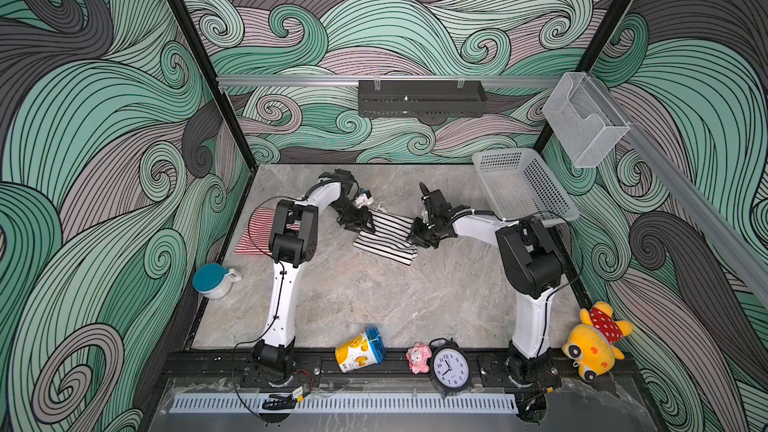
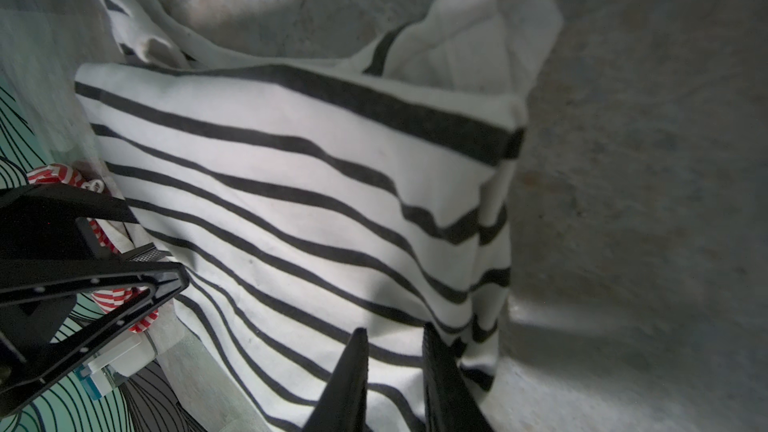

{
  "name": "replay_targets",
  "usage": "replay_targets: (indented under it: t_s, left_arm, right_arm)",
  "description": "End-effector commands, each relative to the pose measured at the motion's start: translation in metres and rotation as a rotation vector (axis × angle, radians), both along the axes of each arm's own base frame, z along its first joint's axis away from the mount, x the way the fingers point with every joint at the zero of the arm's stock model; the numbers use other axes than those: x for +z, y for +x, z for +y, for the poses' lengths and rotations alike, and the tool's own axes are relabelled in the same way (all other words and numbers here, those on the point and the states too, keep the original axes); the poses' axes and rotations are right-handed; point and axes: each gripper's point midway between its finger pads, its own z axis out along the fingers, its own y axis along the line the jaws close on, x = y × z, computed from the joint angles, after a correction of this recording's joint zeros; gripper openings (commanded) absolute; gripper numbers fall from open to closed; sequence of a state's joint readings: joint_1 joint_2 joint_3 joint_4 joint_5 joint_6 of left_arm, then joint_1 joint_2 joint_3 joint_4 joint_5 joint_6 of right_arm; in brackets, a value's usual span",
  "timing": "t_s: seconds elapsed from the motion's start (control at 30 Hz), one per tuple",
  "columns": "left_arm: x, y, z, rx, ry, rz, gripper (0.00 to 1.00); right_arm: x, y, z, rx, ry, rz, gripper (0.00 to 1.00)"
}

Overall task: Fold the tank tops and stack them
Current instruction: 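Grasp the folded striped top's sides with both grippers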

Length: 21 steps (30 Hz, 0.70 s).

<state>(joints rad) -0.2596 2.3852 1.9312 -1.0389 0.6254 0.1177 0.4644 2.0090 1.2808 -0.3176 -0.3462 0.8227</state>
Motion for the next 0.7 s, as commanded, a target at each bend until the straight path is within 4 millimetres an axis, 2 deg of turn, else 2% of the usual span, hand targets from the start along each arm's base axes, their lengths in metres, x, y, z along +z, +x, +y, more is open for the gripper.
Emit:
replay_targets:
  t_s: [0.0, 0.13, 0.4, 0.47, 0.57, 0.67]
  left_arm:
    - [-0.023, -0.014, -0.005, 0.002, -0.004, 0.097, 0.52]
    - [-0.028, -0.015, -0.005, 0.008, -0.002, 0.115, 0.48]
    - [-0.028, -0.013, -0.003, 0.023, -0.012, 0.111, 0.25]
    - [-0.027, -0.013, -0.004, 0.023, -0.021, 0.112, 0.19]
    - [-0.023, -0.012, -0.005, 0.02, -0.034, 0.106, 0.03]
    - [-0.016, -0.012, -0.007, 0.014, -0.052, 0.096, 0.0]
  right_arm:
    - [-0.038, -0.02, -0.024, -0.029, -0.102, 0.101, 0.26]
    - [-0.04, -0.021, -0.024, -0.032, -0.099, 0.109, 0.26]
    - [-0.041, -0.024, -0.025, -0.032, -0.095, 0.119, 0.26]
    - [-0.039, -0.019, -0.021, -0.032, -0.074, 0.093, 0.26]
    - [-0.033, -0.016, -0.016, -0.03, -0.041, 0.07, 0.26]
    - [-0.019, -0.011, -0.012, -0.023, 0.004, 0.031, 0.28]
